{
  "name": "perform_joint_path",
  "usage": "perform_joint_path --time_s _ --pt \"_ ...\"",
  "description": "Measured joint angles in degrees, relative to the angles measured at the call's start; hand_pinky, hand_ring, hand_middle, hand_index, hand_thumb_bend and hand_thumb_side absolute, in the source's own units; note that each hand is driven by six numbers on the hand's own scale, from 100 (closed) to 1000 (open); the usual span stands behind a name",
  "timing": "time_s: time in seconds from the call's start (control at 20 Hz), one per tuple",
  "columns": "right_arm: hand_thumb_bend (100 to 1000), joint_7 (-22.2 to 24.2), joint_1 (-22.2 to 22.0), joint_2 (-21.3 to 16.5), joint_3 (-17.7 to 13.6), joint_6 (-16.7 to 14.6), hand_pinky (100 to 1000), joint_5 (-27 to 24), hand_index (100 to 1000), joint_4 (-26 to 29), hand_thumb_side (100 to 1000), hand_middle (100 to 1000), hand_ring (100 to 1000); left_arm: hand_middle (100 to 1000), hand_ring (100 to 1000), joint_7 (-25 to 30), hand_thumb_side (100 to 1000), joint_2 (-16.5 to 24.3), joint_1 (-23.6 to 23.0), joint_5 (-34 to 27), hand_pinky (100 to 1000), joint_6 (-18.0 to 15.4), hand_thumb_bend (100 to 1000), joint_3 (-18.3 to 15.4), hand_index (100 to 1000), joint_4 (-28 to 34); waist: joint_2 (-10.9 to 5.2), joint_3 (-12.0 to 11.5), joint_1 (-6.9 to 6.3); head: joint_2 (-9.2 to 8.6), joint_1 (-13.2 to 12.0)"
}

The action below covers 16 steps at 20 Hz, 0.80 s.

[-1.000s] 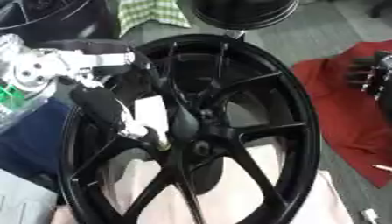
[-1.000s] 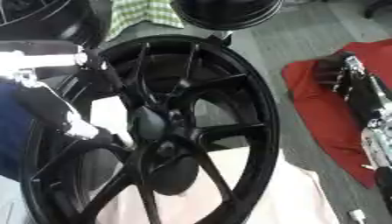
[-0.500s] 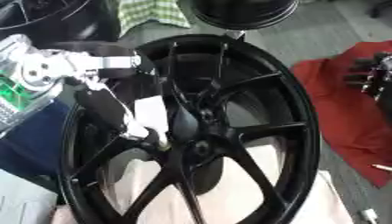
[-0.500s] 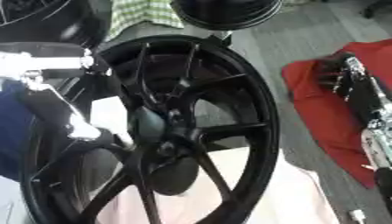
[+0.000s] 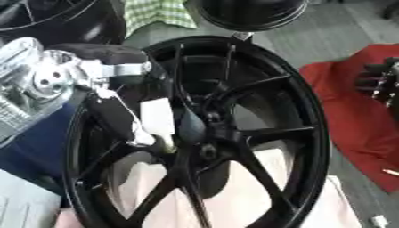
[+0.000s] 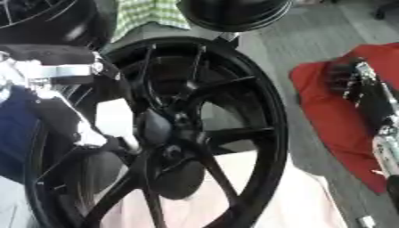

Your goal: Pull the pin out of the wheel hub.

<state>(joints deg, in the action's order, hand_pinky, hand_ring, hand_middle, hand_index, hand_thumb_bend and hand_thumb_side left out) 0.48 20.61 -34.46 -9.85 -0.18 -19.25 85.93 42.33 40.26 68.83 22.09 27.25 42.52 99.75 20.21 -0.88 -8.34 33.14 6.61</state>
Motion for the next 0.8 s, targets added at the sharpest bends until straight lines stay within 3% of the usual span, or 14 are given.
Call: perform_joint_path --time_s 0.35,0.6,0.8 --pt "100 0.03 0.0 0.01 -0.01 -0.03 775 0.0 760 -0.01 908 677 719 508 626 0.43 235 -0.06 0.0 0.58 736 -0.43 462 -0.1 646 -0.07 0.0 0.01 0.0 -0.04 -0.08" --pt "100 -0.03 0.02 0.08 -0.01 0.01 775 0.0 760 -0.02 906 677 719 433 590 0.44 136 -0.45 0.02 -0.93 720 -0.44 407 -0.32 538 -0.07 0.1 -0.02 0.0 -0.04 -0.18" --pt "100 -0.06 0.03 0.08 -0.01 0.04 775 0.0 760 -0.02 906 677 719 418 579 0.44 110 -0.48 0.02 -1.59 714 -0.44 376 -0.37 452 -0.07 0.1 -0.14 0.04 -0.04 -0.23"
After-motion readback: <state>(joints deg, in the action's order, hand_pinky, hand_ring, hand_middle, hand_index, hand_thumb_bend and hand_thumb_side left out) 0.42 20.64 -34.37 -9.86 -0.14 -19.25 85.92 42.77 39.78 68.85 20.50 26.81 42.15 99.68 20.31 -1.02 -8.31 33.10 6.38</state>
